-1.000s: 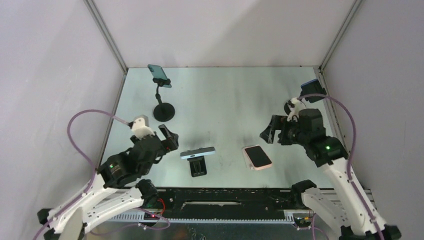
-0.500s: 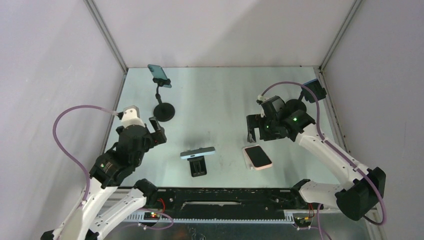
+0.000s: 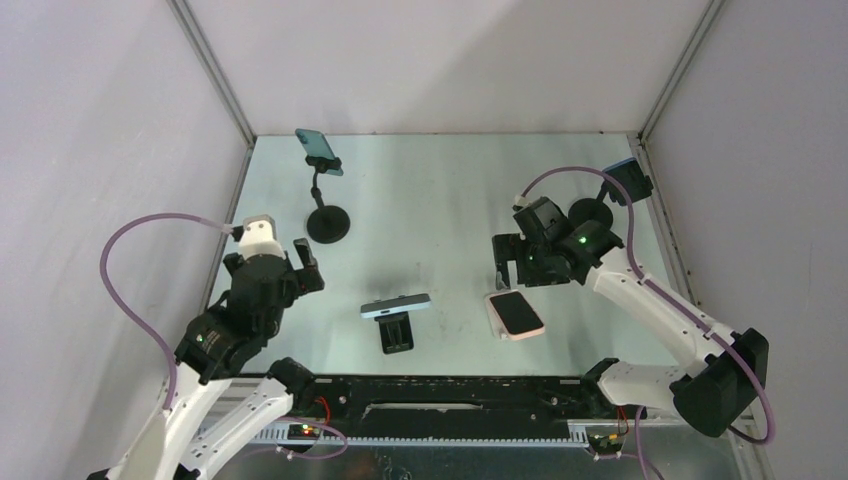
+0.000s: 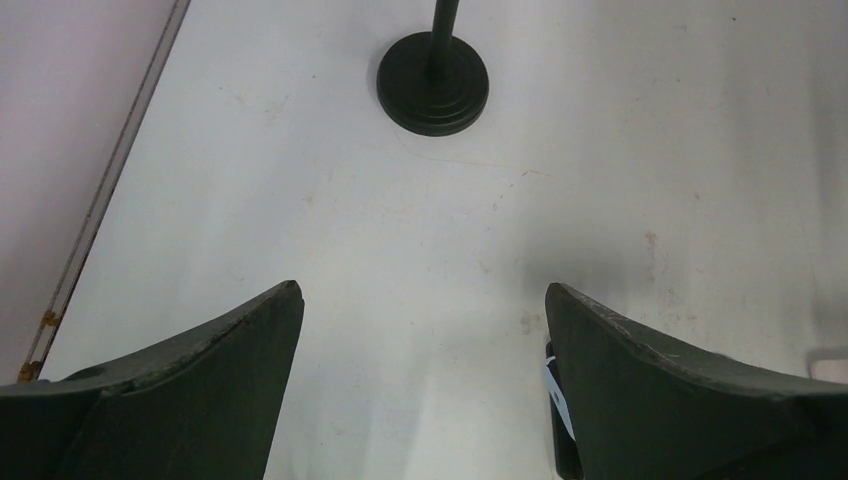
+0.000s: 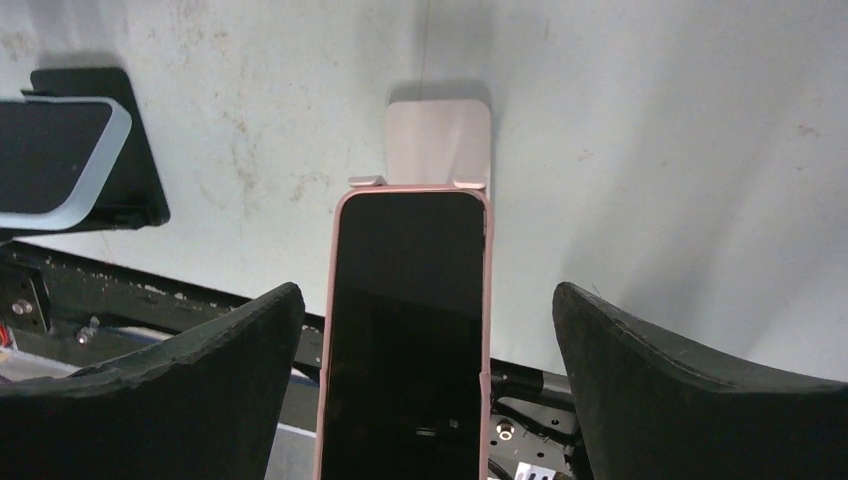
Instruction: Remove the phone from the phone stand
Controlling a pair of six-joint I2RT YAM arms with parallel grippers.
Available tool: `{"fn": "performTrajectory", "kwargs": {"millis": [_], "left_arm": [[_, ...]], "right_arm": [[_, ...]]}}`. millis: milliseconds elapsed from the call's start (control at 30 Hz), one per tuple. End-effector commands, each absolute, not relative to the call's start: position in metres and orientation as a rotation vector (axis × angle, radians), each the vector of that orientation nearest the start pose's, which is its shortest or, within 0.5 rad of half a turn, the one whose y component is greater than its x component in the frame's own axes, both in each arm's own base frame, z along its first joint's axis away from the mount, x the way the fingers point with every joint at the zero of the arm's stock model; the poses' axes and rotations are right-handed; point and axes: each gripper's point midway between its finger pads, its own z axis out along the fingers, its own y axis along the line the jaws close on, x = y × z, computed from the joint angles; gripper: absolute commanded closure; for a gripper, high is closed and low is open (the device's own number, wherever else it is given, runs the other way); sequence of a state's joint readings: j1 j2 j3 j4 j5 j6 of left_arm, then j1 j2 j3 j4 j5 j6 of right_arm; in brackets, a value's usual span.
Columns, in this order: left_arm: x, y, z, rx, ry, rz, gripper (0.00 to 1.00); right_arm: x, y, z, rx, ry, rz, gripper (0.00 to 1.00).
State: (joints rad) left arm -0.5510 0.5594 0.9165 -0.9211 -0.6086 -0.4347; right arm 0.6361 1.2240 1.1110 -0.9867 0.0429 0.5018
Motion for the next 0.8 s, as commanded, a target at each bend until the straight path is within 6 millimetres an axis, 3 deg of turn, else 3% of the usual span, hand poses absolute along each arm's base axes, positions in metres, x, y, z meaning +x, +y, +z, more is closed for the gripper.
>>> {"fn": "performTrajectory", "kwargs": {"millis": [0,167,300,767], "left_arm": [[0.197,-0.011,0.248,-0.254,1.950,0.052,0.02],[0.195,-0.006,0.250,-0.277,1.926,0.055,0.02],[0.196,-0.006,0.249,-0.278,1.928,0.062,0.02],[0.197,-0.010,0.247,-0.258,1.940,0.049,0.02]], "right_arm": [[0.226,0.162,0.187,-0.081,2.542,0.301,0.03],[0.234,0.159,0.202,-0.053,2.459,0.342,0.03],[0.221,0.167,0.192,-0.076,2.559,0.450,0.03],[0.196,0.177,0.159,-0.140,2.729,0.283,0.01]]}}
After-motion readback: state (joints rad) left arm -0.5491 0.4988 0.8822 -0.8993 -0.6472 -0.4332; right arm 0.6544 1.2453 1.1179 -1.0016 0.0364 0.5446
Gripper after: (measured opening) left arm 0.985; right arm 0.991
